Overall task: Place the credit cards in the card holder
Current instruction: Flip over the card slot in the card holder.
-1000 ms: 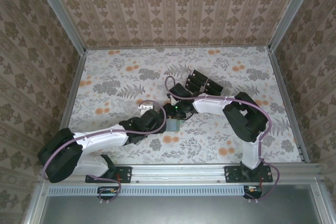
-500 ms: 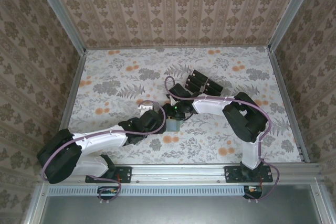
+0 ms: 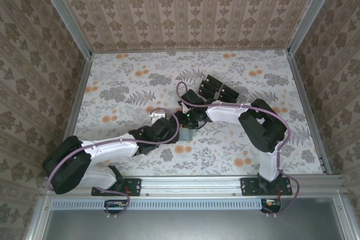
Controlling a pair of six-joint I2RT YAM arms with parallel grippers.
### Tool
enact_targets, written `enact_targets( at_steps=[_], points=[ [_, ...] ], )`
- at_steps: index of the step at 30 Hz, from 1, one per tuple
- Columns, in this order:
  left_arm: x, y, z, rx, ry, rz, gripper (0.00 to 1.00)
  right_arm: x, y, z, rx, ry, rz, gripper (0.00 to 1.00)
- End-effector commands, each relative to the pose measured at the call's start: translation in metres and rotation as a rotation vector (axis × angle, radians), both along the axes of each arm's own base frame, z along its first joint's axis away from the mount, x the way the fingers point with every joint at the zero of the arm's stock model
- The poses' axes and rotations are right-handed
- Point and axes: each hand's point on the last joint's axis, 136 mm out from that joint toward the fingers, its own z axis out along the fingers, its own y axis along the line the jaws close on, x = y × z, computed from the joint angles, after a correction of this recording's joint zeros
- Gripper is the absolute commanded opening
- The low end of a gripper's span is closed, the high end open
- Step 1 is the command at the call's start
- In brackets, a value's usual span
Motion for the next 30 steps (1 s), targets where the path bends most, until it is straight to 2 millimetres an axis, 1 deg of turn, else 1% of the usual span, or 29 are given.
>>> enact_targets(
  at_steps=[1,9,14,21,25,30],
  points=[
    [0.004,-0.006,0.000,0.006,-0.015,-0.013,1.00,-0.004,0.008,0.002,0.016,0.018,0.014,0.58],
    [0.001,0.008,-0.019,0.069,0.012,0.022,1.00,-0.003,0.009,0.005,0.019,0.013,0.015,0.59],
    [-0.001,0.013,-0.022,0.090,0.019,0.032,1.00,0.001,0.008,0.015,0.027,-0.005,0.007,0.59],
    [-0.003,0.015,-0.027,0.102,0.035,0.031,1.00,0.013,-0.005,0.045,0.048,-0.071,-0.065,0.60],
    [-0.003,0.015,-0.027,0.104,0.035,0.030,1.00,0.015,-0.013,0.052,0.045,-0.088,-0.105,0.60],
    [-0.003,0.015,-0.027,0.101,0.035,0.030,1.00,0.012,-0.021,0.047,0.040,-0.078,-0.148,0.60]
  ],
)
